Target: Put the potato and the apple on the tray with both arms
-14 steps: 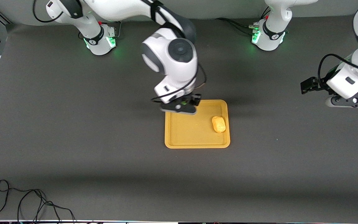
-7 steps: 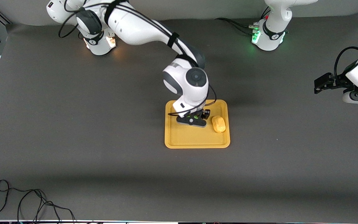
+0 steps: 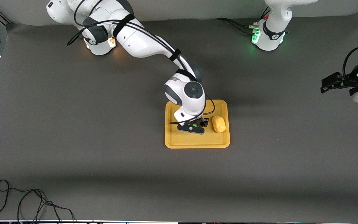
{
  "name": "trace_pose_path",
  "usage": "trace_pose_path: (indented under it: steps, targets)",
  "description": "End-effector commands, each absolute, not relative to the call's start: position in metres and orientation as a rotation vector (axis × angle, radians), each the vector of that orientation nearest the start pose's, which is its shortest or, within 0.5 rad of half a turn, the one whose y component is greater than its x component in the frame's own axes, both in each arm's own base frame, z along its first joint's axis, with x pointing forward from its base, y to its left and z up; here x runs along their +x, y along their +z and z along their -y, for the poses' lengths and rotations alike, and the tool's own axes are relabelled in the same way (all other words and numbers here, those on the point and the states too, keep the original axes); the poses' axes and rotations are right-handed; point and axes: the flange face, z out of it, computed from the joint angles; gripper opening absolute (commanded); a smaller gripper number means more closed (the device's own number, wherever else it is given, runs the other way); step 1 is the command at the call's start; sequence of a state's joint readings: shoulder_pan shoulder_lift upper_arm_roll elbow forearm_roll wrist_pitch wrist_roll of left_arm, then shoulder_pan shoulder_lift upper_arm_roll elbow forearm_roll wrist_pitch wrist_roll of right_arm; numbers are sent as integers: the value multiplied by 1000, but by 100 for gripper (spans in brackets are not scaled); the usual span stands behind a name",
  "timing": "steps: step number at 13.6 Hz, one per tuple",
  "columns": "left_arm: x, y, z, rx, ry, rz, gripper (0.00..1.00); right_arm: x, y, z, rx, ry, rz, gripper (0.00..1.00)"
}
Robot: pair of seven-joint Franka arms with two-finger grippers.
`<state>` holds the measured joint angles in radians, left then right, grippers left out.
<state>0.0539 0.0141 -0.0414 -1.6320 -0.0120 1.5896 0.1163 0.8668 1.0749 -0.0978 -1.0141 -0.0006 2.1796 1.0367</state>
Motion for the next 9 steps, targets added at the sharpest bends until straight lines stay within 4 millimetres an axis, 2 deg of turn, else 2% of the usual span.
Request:
trace_pose_path:
  steps: [1,4,5,7,8,9]
  targets:
    - [558,590,-4,-3160,104,-191,100,551,272,-565,-3102,-183,-365,100]
    - [555,593,-1,-3151,108,-188,100,548,383,-543,-3109,-150,-408,100]
    - [554,595,-2,-3151,103,-186,100,550,418,-527,-3111,-142,-428,100]
    - [555,593,2,-3147,110,-183,100,565,477,-479,-3123,-133,-373,100]
    - [555,590,4,-3140,118,-190,100,573,499,-442,-3159,-84,-321,100]
    - [555,590,5,-3136,118,-193,100,577,516,-415,-3187,-50,-264,100]
